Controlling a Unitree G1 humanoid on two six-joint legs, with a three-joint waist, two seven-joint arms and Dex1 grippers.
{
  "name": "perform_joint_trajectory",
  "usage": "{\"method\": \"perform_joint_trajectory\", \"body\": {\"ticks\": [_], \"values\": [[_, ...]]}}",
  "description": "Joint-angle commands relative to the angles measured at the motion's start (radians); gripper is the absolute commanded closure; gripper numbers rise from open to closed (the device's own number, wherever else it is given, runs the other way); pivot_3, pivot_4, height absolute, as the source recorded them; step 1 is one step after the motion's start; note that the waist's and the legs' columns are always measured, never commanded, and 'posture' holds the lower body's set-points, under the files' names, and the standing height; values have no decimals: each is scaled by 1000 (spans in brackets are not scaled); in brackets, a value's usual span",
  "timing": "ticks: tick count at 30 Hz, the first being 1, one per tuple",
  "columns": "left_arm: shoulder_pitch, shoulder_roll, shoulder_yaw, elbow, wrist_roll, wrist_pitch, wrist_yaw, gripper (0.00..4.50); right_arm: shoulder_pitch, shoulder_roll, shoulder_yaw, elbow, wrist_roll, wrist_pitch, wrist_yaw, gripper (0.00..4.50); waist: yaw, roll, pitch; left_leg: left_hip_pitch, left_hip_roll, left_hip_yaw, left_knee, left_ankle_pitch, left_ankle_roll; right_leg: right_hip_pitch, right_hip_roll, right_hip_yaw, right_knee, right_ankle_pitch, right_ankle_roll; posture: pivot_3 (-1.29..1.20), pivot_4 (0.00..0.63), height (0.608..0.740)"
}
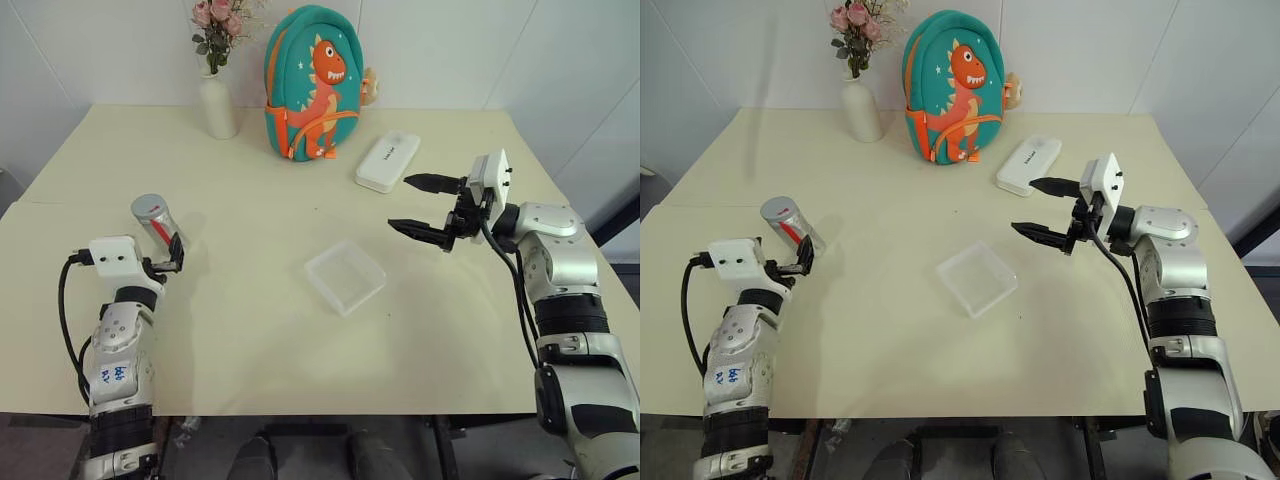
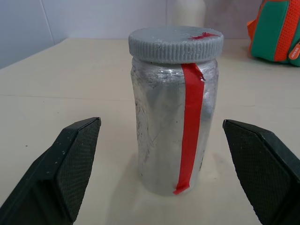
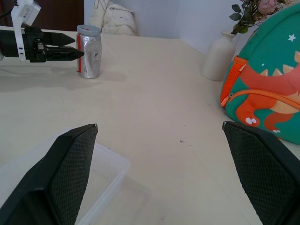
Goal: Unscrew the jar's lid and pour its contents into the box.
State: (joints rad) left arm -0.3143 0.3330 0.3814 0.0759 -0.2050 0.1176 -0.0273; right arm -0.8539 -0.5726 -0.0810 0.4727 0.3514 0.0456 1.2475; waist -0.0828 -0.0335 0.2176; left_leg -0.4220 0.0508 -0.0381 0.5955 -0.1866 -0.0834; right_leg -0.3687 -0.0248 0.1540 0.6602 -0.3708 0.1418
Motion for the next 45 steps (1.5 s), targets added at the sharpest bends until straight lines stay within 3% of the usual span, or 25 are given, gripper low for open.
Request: {"method": "perform_joint_trajectory", "body": {"ticks": [1,15,28,31,37,45], "values": [[-24,23,13,7,9,-41,-1,49,-11,-1,-3,-44,4,-8,-10,0,0,0,0,0,0,0,0,0,0,0,0,0,0,0,0,0,150,740],[-183,77,6,239,12,-137,-39,49,-20,9,10,-31,-7,-14,-24,0,0,0,0,0,0,0,0,0,0,0,0,-1,0,0,0,0,150,740],[-195,57,-7,281,-1,-157,-39,49,-33,6,13,-15,-18,-21,-35,0,1,0,0,0,0,0,-1,0,0,0,0,-1,0,0,0,0,150,740],[-203,52,-8,293,1,-165,-33,620,-36,7,14,-10,-20,-23,-39,0,1,0,0,0,0,0,-1,0,0,0,0,-1,0,0,0,0,150,740],[-198,42,-14,290,-3,-171,-52,2448,-37,5,16,-12,-18,-21,-42,0,1,0,0,0,0,0,-1,0,0,0,0,-1,0,0,0,0,150,740],[-179,67,-16,245,-30,-151,-139,2445,-35,3,13,-51,-7,10,-56,0,2,0,0,0,0,0,-1,0,0,0,0,-1,0,0,0,0,150,740]]}}
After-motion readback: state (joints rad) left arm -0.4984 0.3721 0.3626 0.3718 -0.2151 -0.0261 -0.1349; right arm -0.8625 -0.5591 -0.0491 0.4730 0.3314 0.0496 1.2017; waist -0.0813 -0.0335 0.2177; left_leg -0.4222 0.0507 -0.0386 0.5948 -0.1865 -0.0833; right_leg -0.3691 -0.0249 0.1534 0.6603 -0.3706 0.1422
